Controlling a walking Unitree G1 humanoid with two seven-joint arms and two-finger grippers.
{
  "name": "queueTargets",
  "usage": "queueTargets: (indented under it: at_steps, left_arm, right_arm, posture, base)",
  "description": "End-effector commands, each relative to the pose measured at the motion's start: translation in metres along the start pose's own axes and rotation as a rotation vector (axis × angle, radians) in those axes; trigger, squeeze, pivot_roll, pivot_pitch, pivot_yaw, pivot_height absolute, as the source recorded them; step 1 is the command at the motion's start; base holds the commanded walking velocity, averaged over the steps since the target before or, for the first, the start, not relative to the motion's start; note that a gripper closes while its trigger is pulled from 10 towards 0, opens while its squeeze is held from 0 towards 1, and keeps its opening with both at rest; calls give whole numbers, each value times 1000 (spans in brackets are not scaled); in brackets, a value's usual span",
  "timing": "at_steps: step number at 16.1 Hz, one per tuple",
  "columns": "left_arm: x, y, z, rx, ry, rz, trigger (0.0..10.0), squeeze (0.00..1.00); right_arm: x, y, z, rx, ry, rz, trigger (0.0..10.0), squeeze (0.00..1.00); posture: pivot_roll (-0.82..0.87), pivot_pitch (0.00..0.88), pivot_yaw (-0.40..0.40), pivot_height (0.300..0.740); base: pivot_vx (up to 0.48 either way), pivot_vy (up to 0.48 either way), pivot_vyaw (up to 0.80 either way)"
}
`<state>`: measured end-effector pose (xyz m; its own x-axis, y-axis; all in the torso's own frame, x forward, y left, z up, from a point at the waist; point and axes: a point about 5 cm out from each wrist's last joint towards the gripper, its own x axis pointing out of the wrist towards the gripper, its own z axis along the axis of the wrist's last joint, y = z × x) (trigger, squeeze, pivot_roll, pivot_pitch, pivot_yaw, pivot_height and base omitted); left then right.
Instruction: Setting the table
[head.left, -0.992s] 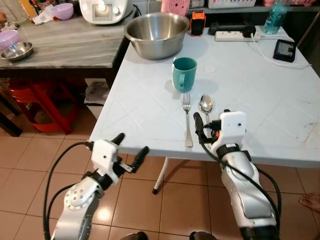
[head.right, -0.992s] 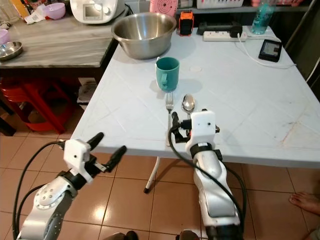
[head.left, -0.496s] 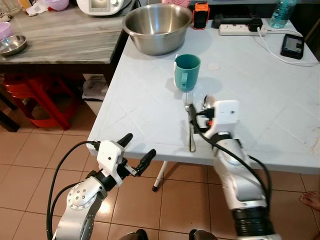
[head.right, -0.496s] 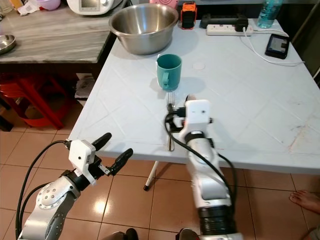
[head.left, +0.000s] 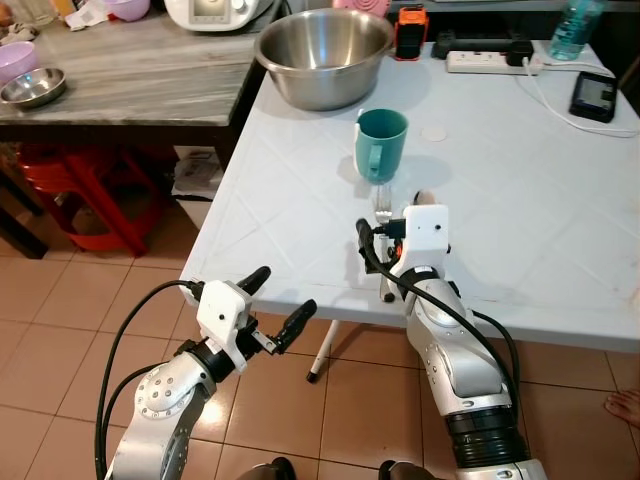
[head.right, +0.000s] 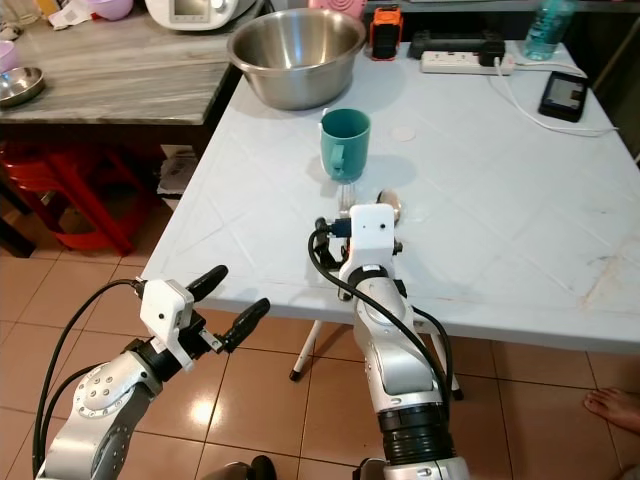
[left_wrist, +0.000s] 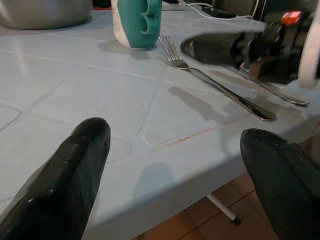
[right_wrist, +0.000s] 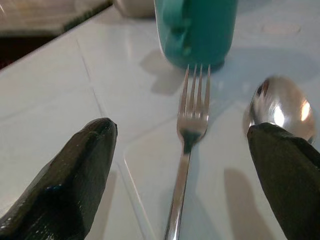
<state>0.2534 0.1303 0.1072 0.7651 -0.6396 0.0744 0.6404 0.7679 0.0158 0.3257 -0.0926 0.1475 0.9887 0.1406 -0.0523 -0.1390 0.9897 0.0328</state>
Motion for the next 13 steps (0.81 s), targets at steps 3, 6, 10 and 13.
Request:
queueTargets:
  at_steps: [3,6,10,13]
  left_arm:
    - [-1,-4,0,-12,6,-44,10000,0]
    - [1,-7,3,-18,-3,-69,10000,0]
    - [4,-11,5,-14,-6,-77,10000,0]
    - [7,-9,7,-3,-7,-57,10000,0]
  right_arm:
    - [8,1,2,13,10,5,10000,0]
    - [17,2,4,19,22,0,10000,0]
    - [22,-2,-4,30,78,-25,2431,0]
    - [21,-4,-9,55,101,-30,0,0]
  posture:
    - [-116,181,96,740]
    - [-117,183,95,740]
    - [-109,183,89,740]
    - [-109,182,85,740]
  base:
    - [0,0,0]
    - [0,0,0]
    - [0,0,0]
    - [0,0,0]
